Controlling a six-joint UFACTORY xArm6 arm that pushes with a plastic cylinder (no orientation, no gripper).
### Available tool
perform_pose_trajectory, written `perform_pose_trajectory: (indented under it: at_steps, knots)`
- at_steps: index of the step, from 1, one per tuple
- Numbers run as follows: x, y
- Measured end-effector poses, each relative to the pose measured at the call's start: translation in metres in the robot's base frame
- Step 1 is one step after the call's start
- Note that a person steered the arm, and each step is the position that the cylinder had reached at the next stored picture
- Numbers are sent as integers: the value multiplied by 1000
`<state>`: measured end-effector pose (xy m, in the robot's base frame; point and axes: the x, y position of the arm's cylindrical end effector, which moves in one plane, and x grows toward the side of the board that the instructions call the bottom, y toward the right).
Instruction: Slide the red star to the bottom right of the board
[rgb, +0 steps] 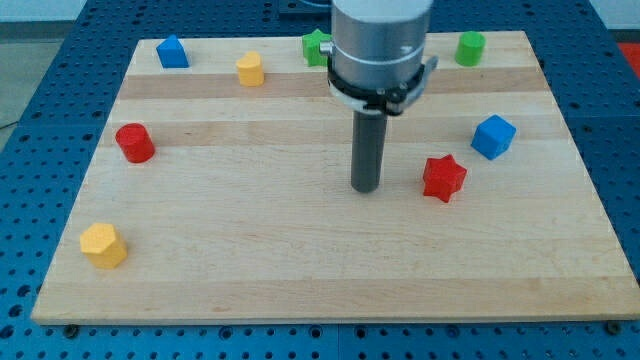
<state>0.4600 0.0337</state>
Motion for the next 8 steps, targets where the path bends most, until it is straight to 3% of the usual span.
perform_pose_trajectory:
  at_steps: [1, 3, 5, 6, 8]
  knots:
    - [-12, 38]
    - [32, 171]
    - [11, 169]
    - [35, 209]
    - [112, 213]
